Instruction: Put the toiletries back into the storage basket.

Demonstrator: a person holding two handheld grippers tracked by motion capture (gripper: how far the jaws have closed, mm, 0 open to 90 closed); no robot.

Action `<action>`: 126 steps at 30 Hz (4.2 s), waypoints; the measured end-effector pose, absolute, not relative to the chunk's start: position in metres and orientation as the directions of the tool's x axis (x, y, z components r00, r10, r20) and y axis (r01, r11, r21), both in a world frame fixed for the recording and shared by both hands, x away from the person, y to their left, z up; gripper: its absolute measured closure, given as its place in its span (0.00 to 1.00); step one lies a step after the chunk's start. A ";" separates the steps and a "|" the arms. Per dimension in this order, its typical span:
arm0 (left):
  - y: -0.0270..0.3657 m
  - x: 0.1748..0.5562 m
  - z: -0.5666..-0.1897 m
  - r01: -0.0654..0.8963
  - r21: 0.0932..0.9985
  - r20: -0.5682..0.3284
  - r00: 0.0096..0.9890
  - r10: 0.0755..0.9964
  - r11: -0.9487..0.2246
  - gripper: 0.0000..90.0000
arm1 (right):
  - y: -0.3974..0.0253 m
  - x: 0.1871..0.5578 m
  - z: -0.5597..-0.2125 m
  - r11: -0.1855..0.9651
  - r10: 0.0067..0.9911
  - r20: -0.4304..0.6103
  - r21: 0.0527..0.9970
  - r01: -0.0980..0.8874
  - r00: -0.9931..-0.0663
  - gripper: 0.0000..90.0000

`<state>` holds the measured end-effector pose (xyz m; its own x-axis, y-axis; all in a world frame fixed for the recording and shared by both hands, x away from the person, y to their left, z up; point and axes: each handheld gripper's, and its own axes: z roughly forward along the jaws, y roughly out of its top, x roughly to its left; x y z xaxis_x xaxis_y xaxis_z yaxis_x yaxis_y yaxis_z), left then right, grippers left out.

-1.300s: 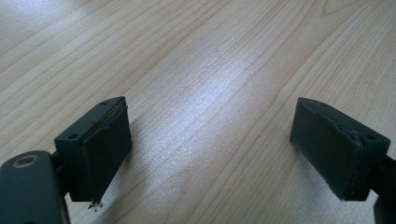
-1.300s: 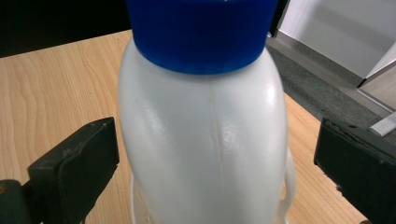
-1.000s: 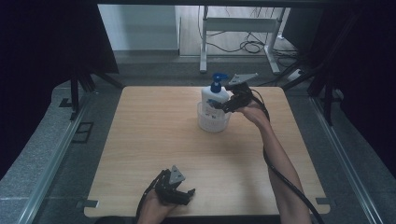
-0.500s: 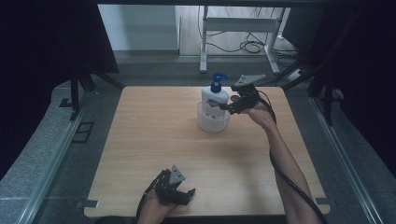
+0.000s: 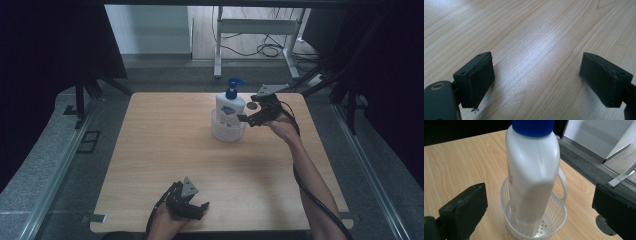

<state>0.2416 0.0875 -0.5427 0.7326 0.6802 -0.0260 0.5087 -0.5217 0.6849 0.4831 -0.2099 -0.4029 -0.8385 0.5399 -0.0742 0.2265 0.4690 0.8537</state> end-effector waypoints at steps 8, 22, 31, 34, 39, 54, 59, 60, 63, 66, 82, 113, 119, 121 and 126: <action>0.087 0.242 -0.543 0.508 0.686 -0.026 0.732 0.680 -0.521 0.13 | -0.212 0.474 -0.404 0.464 0.542 -0.068 0.855 0.231 -0.837 0.00; 0.087 0.242 -0.543 0.508 0.686 -0.026 0.732 0.680 -0.521 0.13 | -0.215 0.457 -0.409 0.476 0.550 -0.075 0.846 0.239 -0.832 0.00; 0.087 0.242 -0.543 0.509 0.685 -0.026 0.732 0.680 -0.521 0.13 | -0.219 0.444 -0.412 0.477 0.551 -0.076 0.846 0.239 -0.831 0.00; 0.087 0.242 -0.543 0.509 0.685 -0.026 0.732 0.680 -0.521 0.13 | -0.220 0.438 -0.413 0.471 0.557 -0.075 0.848 0.241 -0.827 0.00; 0.087 0.242 -0.543 0.508 0.685 -0.026 0.732 0.680 -0.521 0.13 | -0.221 0.428 -0.415 0.476 0.560 -0.077 0.845 0.244 -0.825 0.00; 0.087 0.241 -0.543 0.510 0.686 -0.028 0.731 0.682 -0.519 0.13 | -0.229 0.399 -0.419 0.481 0.562 -0.083 0.842 0.244 -0.823 0.00; 0.087 0.241 -0.543 0.510 0.686 -0.028 0.731 0.682 -0.519 0.13 | -0.230 0.389 -0.422 0.492 0.555 -0.090 0.837 0.239 -0.827 0.00; 0.087 0.241 -0.543 0.510 0.686 -0.028 0.731 0.682 -0.519 0.13 | -0.230 0.386 -0.423 0.495 0.554 -0.093 0.836 0.238 -0.827 0.00; 0.087 0.241 -0.543 0.511 0.686 -0.028 0.731 0.682 -0.519 0.13 | -0.231 0.381 -0.424 0.504 0.550 -0.101 0.832 0.233 -0.829 0.00; 0.087 0.241 -0.543 0.511 0.685 -0.028 0.731 0.682 -0.519 0.13 | -0.233 0.374 -0.425 0.509 0.550 -0.106 0.829 0.232 -0.829 0.00; 0.087 0.241 -0.543 0.511 0.686 -0.025 0.729 0.684 -0.519 0.13 | -0.257 0.344 -0.440 0.527 0.580 -0.119 0.809 0.260 -0.806 0.00; 0.087 0.241 -0.543 0.515 0.687 -0.031 0.725 0.688 -0.512 0.13 | -0.277 0.294 -0.495 0.541 0.603 -0.110 0.785 0.303 -0.790 0.00; 0.087 0.241 -0.543 0.515 0.688 -0.030 0.725 0.688 -0.512 0.13 | -0.272 0.291 -0.509 0.557 0.598 -0.101 0.766 0.322 -0.795 0.00; 0.087 0.241 -0.543 0.515 0.687 -0.031 0.725 0.688 -0.512 0.13 | -0.270 0.290 -0.514 0.562 0.596 -0.097 0.759 0.329 -0.797 0.00; 0.087 0.241 -0.543 0.515 0.687 -0.031 0.725 0.688 -0.512 0.13 | -0.266 0.290 -0.526 0.572 0.587 -0.082 0.746 0.341 -0.805 0.00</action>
